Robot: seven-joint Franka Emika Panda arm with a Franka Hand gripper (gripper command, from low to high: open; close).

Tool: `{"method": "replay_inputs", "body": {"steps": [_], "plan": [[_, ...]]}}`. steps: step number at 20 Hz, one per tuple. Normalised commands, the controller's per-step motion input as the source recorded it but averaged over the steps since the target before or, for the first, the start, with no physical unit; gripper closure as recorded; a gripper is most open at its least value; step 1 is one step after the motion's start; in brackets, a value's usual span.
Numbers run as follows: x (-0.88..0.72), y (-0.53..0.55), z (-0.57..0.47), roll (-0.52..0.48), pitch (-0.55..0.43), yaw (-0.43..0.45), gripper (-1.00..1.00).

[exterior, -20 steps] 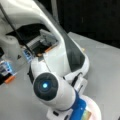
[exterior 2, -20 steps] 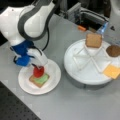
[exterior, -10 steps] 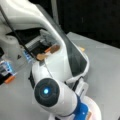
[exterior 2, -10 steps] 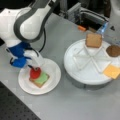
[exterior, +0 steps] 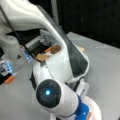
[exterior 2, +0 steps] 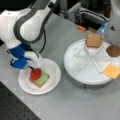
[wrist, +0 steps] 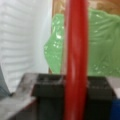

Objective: Ingredient selection for cheeseburger or sandwich

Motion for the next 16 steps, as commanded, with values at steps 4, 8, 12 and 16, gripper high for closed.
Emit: {"method": "replay_inputs", "body": {"steps": [4,8,12,16], "plan": [[0.19,-0.13,-0.03,0.211,0.123,0.100,1.00],[0.19,-0.17,-0.02,0.209,0.104,0.110,1.00],[0.18,-0.19,0.02,0.206,0.093,0.114,1.00],[0.17,-0.20,0.02,0.203,0.083,0.124,1.00]]}}
